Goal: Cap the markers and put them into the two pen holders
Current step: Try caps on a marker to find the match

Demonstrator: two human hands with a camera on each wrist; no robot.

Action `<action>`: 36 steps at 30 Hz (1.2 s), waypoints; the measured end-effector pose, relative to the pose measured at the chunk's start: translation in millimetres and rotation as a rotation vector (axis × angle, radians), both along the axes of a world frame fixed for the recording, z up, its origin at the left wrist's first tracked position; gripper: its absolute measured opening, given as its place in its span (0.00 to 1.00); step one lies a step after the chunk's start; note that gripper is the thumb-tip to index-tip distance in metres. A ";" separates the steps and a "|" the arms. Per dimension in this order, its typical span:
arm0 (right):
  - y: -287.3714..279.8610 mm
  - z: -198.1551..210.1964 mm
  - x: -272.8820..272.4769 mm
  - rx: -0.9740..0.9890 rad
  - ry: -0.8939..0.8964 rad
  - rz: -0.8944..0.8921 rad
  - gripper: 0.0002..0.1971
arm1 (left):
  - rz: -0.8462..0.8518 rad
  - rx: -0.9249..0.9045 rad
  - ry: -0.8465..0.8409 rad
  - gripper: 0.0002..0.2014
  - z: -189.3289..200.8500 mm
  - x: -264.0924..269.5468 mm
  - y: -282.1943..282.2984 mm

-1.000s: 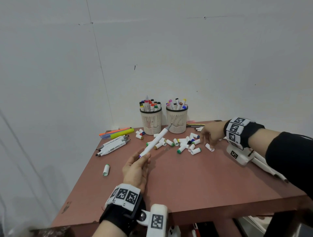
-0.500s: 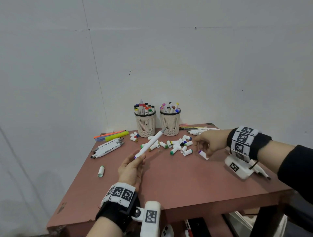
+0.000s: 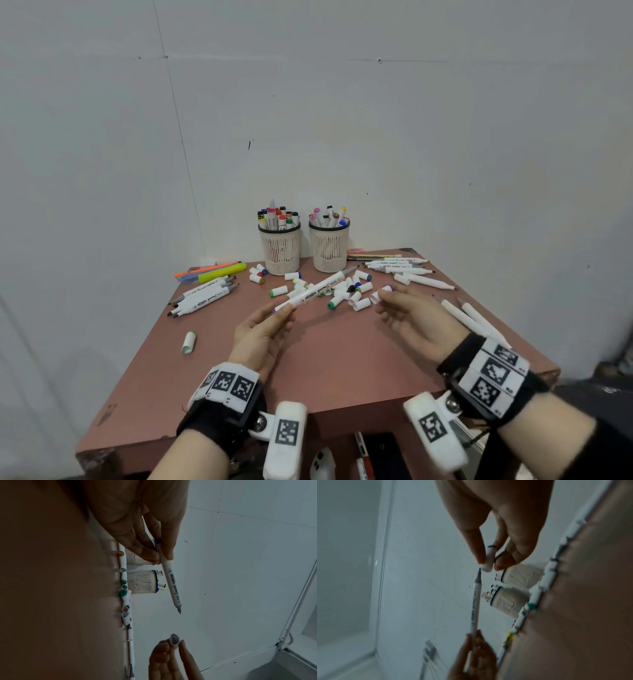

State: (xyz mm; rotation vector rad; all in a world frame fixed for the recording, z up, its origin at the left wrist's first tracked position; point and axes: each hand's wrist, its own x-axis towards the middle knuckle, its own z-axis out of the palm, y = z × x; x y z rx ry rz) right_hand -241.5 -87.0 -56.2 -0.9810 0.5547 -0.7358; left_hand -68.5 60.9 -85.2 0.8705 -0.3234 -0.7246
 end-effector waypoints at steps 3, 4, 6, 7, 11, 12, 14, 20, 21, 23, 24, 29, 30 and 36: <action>4.5 -14.1 6.3 0.259 -0.150 -0.059 0.03 | 0.007 0.031 -0.023 0.05 0.2 -2.3 -0.6; 4.8 -17.9 7.9 0.300 -0.189 -0.084 0.03 | 0.005 0.041 -0.028 0.04 0.1 -2.8 -0.6; 4.3 -24.3 10.3 0.340 -0.260 -0.122 0.03 | -0.001 0.052 -0.033 0.04 -0.1 -3.4 -0.5; 4.0 -26.2 11.1 0.356 -0.288 -0.136 0.03 | -0.002 0.053 -0.033 0.04 -0.2 -3.5 -0.5; 1.4 -28.0 9.9 0.398 -0.346 -0.188 0.03 | -0.004 0.065 -0.041 0.04 -0.7 -3.3 -1.2; 1.4 -27.6 9.3 0.397 -0.351 -0.194 0.03 | -0.004 0.067 -0.046 0.04 -1.0 -3.0 -1.3; 1.6 -27.6 8.9 0.394 -0.355 -0.199 0.03 | -0.010 0.074 -0.059 0.04 -0.7 -2.7 -1.3; -0.4 -33.9 9.3 0.335 -0.326 -0.205 0.01 | -0.031 0.092 -0.062 0.08 -2.3 -2.6 -3.3; -0.9 -34.8 9.1 0.334 -0.326 -0.210 0.01 | -0.032 0.099 -0.063 0.06 -2.7 -2.6 -3.7; -0.8 -35.0 8.7 0.330 -0.316 -0.210 0.02 | -0.035 0.113 -0.072 0.06 -2.9 -2.8 -3.5; -0.4 -34.8 8.3 0.324 -0.306 -0.205 0.02 | -0.037 0.114 -0.079 0.09 -2.4 -3.4 -2.8; 3.6 -34.7 8.3 0.257 -0.252 -0.164 0.02 | -0.055 0.120 -0.102 0.14 -2.2 -4.6 -2.1; 4.8 -35.0 8.7 0.233 -0.235 -0.151 0.03 | -0.063 0.132 -0.102 0.08 -2.4 -4.8 -2.2; 6.9 -36.7 10.8 0.113 -0.145 -0.133 0.04 | -0.074 0.178 -0.124 0.04 -2.8 -4.7 -2.2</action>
